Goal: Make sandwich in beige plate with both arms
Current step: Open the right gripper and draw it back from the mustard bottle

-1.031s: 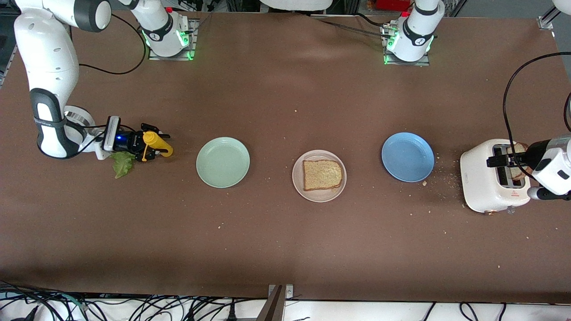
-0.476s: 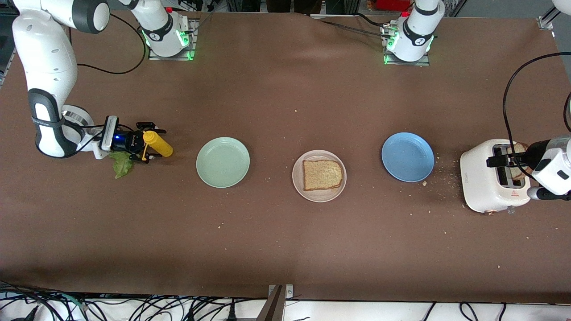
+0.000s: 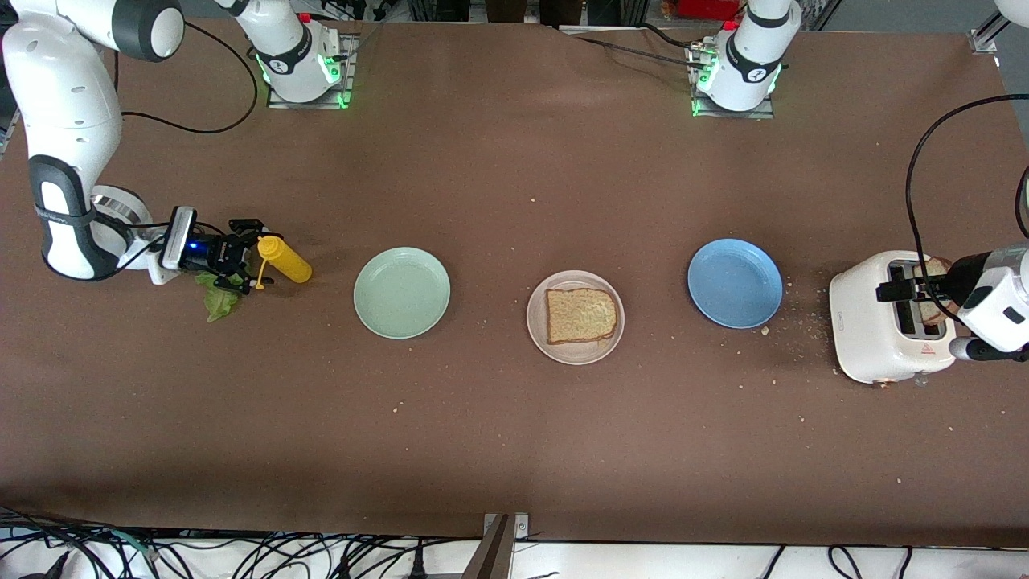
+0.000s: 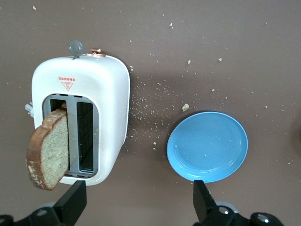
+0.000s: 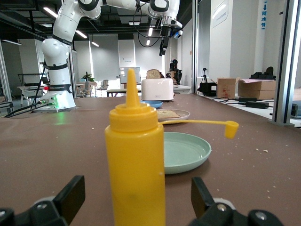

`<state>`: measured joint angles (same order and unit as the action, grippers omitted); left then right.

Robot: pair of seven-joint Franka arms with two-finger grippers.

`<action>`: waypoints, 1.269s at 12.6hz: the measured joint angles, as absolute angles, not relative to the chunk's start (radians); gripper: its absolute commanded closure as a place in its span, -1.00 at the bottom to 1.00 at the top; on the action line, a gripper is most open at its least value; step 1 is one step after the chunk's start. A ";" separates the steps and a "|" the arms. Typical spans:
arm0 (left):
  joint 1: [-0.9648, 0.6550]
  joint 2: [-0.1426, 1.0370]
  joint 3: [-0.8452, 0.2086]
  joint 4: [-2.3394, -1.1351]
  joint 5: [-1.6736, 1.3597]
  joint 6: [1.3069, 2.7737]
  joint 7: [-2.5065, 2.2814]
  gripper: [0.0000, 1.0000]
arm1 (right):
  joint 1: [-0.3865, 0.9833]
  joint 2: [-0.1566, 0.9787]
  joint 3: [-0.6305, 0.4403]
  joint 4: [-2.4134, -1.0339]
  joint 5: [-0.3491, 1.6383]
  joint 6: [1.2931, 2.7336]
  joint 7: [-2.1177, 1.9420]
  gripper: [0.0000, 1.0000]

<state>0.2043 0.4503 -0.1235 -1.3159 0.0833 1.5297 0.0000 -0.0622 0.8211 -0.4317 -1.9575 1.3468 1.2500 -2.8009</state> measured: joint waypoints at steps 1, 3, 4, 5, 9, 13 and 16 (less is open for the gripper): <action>0.204 0.450 -0.124 -1.316 0.083 1.530 -0.002 -1.00 | -0.087 0.821 -0.432 -1.951 1.314 1.249 -2.801 -1.00; 0.204 0.451 -0.124 -1.316 0.083 1.530 -0.006 -1.00 | -0.126 0.822 -0.434 -1.915 1.253 1.248 -2.787 -1.00; 0.204 0.451 -0.124 -1.316 0.083 1.530 -0.008 -1.00 | -0.134 0.822 -0.443 -1.883 1.226 1.247 -2.766 -1.00; 0.204 0.451 -0.124 -1.316 0.083 1.530 -0.008 -1.00 | -0.136 0.821 -0.457 -1.846 1.206 1.246 -2.745 -1.00; 0.203 0.451 -0.124 -1.316 0.083 1.530 -0.010 -1.00 | -0.136 0.817 -0.510 -1.631 1.120 1.198 -2.620 -1.00; 0.203 0.451 -0.125 -1.316 0.083 1.530 -0.011 -1.00 | -0.128 0.796 -0.550 -1.430 1.062 1.169 -2.334 -1.00; 0.203 0.451 -0.125 -1.316 0.083 1.530 -0.011 -1.00 | -0.129 0.756 -0.561 -1.337 1.030 1.154 -2.120 -1.00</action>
<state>0.2029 0.4509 -0.1248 -1.3159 0.0833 1.5297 -0.0113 -0.1286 0.7560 -0.5613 -1.3370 1.0296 1.1538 -2.1198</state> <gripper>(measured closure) 0.000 0.000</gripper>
